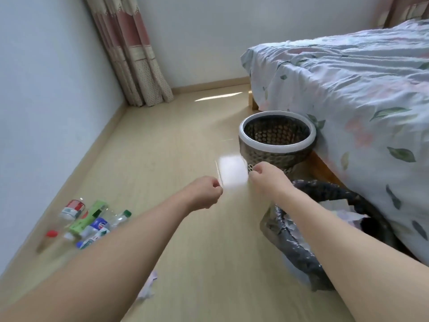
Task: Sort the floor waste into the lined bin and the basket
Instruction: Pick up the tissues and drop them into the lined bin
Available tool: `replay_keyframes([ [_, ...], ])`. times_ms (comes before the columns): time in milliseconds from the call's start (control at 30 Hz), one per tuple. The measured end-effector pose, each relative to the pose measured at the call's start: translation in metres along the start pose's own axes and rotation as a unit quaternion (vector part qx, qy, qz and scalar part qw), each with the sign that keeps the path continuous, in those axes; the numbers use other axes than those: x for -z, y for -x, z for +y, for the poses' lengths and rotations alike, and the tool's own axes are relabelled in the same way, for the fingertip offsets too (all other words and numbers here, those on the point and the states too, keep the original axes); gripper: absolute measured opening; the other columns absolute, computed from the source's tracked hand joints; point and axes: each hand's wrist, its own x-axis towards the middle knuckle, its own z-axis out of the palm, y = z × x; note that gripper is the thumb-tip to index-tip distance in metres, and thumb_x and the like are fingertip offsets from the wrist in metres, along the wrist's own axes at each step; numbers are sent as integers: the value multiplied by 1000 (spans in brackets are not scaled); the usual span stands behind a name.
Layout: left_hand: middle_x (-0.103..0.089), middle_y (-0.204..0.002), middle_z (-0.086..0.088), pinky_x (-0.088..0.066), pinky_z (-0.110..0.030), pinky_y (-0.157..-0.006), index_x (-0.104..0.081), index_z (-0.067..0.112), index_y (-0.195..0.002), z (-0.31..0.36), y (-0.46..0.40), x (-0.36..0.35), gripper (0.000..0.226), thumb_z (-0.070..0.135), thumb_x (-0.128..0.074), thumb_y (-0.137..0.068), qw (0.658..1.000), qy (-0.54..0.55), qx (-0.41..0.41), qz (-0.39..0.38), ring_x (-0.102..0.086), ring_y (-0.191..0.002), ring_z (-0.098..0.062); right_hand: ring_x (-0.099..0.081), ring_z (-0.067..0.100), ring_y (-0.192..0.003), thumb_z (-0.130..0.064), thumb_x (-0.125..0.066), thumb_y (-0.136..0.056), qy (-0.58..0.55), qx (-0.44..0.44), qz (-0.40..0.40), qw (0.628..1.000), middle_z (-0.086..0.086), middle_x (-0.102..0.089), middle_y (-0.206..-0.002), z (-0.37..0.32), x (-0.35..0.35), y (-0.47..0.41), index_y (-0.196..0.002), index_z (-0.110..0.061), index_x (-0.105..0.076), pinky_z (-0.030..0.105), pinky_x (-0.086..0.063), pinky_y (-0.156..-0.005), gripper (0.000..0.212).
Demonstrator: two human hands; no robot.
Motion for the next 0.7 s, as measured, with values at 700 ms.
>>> replay_keyframes([
  [700, -52, -74, -2, -33, -27, -56, -49, 14, -75, -482, 107, 133, 12, 13, -43, -85, 947, 54, 277, 151, -44, -64, -20, -53, 21, -109, -22, -48, -90, 157, 82, -246, 953, 2, -54, -128, -201, -405, 17, -130, -17, -50, 29, -45, -85, 40],
])
